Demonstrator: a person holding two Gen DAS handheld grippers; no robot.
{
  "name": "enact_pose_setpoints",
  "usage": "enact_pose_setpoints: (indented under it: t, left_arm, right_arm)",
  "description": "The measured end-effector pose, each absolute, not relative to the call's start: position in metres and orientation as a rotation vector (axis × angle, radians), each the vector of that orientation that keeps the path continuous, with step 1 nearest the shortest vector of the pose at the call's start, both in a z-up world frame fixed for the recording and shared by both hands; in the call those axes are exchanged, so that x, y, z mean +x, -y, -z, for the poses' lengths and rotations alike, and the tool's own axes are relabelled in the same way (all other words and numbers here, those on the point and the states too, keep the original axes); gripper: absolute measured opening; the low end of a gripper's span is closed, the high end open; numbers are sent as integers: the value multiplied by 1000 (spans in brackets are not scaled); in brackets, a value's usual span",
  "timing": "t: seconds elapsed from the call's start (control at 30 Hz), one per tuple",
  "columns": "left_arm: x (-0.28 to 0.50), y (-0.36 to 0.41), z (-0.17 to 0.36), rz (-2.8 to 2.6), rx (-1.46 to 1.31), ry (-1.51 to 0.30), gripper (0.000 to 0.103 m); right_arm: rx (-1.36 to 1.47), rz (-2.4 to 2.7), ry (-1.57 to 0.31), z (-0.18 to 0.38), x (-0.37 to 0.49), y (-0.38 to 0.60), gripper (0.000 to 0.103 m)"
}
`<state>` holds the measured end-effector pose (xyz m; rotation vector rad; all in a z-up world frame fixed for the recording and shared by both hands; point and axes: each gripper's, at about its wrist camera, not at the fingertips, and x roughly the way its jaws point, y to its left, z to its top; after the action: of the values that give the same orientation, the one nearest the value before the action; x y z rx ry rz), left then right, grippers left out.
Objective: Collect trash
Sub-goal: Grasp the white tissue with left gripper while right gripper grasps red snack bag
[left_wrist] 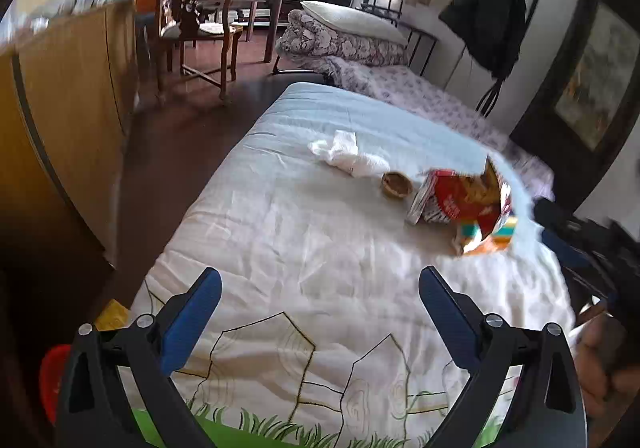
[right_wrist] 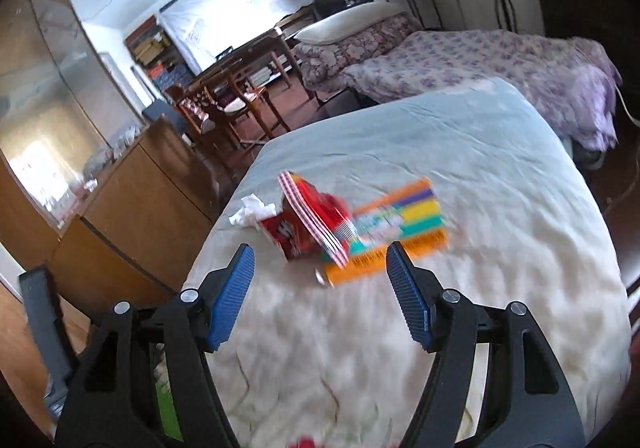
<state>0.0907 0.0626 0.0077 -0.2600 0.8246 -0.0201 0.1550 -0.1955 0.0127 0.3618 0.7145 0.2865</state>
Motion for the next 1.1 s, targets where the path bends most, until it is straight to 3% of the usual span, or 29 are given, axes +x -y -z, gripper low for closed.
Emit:
enact_pose_setpoints:
  t: [0.13, 0.23, 0.27, 0.3, 0.53, 0.8, 1.1]
  left_arm:
    - [94, -76, -3, 25, -342, -841, 97]
    - [97, -78, 0, 23, -357, -864, 97]
    - [99, -78, 1, 21, -361, -871, 97]
    - [101, -79, 2, 19, -370, -878, 97]
    - [124, -85, 9, -65, -378, -908, 97]
    - [165, -67, 2, -166, -207, -881, 97]
    - [235, -54, 7, -74, -324, -886, 97]
  right_arm:
    - [283, -279, -723, -9, 185, 173, 75]
    - [238, -231, -757, 2, 199, 166, 73]
    - [223, -221, -758, 3, 199, 165, 43]
    - [220, -238, -765, 1, 198, 166, 23]
    - [345, -249, -647, -30, 132, 202, 23]
    - [408, -185, -788, 1, 98, 234, 26]
    - [496, -196, -879, 21, 101, 243, 29]
